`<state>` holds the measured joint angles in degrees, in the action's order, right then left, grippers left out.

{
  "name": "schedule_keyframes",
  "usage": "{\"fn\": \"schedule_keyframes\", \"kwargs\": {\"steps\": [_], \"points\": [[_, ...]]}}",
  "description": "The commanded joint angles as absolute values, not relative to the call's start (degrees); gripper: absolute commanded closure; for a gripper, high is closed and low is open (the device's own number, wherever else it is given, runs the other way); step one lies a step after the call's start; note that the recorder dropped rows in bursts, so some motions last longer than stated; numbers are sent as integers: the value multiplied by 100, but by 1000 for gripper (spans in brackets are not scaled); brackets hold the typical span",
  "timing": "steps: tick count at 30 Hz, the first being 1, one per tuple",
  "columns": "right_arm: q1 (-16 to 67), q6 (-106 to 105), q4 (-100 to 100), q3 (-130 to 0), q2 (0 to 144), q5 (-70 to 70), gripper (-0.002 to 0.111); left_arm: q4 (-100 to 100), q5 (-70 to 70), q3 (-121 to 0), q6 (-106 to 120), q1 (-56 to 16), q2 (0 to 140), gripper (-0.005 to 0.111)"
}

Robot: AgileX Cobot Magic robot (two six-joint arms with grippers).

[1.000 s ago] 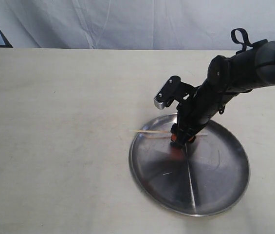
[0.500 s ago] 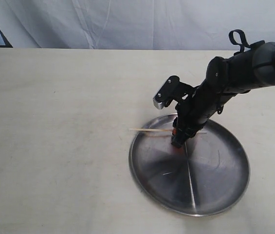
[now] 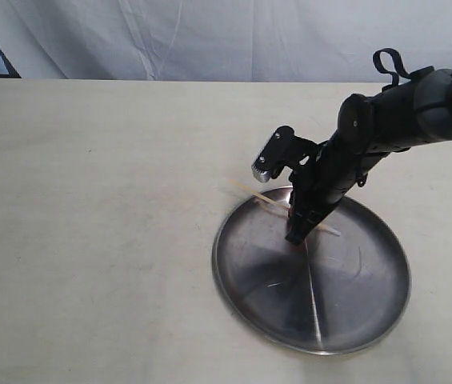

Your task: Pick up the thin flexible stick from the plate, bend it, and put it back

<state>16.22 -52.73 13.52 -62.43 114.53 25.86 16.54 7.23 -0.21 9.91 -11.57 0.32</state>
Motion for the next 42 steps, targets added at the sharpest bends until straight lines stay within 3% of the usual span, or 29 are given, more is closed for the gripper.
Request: {"fn": "schedule_keyframes", "kwargs": {"steps": [1, 12, 15, 21, 27, 32, 35, 38, 40, 42], "points": [[1602, -5293, 1368, -6215, 11289, 2785, 109, 1889, 143, 0, 966, -1211, 0, 107], [1602, -5188, 1978, -6215, 10428, 3445, 109, 1887, 94, 0, 966, -1211, 0, 107], [1602, -5188, 2486, -6203, 10099, 3661, 109, 1863, -719, 0, 595, -1211, 0, 107], [1602, -5188, 3171, -6203, 9614, 3895, 109, 1552, -3804, 0, -3244, -1211, 0, 107], [1602, -5188, 3685, -6203, 9408, 4682, 109, -822, -2467, 0, -6411, -1211, 0, 107], [1602, -5188, 3938, -6203, 9170, 5225, 109, 1129, -1629, -328, -8516, -1219, 33, 107], [1602, -5248, 4240, -6203, 8877, 5739, 109, 4272, -2070, -908, -11511, -1219, 996, 107], [1602, -5441, 4700, -6203, 8676, 5936, 109, 5164, -3063, -1286, -11991, -1219, 2187, 106], [1602, -5589, 4983, -6203, 8602, 6182, 109, 5290, -3481, -1560, -11991, -1219, 3089, 97], [1612, -5589, 5145, -6203, 8549, 6273, 109, 5769, -3972, -1867, -11980, -1219, 4006, 72]]}}
